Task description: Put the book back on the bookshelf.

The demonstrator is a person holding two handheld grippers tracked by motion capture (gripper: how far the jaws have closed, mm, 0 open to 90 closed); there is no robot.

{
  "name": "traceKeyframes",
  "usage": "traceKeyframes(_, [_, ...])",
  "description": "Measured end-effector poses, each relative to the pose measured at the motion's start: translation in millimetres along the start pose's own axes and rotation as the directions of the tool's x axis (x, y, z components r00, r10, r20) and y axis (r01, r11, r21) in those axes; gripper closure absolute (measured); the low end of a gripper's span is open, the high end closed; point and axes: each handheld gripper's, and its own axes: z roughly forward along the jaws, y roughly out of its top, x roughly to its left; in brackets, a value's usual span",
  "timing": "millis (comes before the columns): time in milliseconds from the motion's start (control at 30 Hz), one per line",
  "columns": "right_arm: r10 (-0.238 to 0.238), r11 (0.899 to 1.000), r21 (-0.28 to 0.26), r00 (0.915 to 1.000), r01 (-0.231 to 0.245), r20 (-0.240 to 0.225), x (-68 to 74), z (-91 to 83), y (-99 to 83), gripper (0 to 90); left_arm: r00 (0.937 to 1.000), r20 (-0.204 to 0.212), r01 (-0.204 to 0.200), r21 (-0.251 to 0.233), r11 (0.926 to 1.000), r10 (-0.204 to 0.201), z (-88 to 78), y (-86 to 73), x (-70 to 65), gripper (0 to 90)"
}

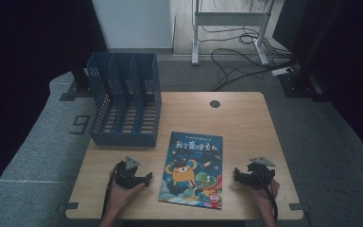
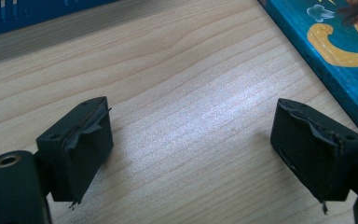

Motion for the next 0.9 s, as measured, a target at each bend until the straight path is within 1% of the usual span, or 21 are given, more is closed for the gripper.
traceKeyframes(300, [0.005,1.0,-0.004,1.0,-0.005,0.005,-0.1,-0.1,0.0,2.4,1.0,0.002,-0.004,0.003,1.0,0.004,0.4,0.4,0.0,11.4])
traceKeyframes(433, [0.017,1.0,-0.006,0.9998,-0.017,0.013,-0.2,-0.6,0.0,3.7,1.0,0.005,0.006,0.0,1.0,-0.006,0.5,0.6,0.5,11.3])
traceKeyframes(600, [0.028,1.0,-0.011,0.9992,-0.028,0.027,0.3,-0.7,0.1,5.0,1.0,0.005,0.007,0.0,1.0,-0.007,0.5,0.7,0.7,11.3])
traceKeyframes(900, [0.025,1.0,-0.014,0.9993,-0.025,0.027,-0.1,-0.4,0.4,5.7,0.9999,0.009,0.012,-0.002,0.9999,-0.012,0.9,1.2,1.7,11.2])
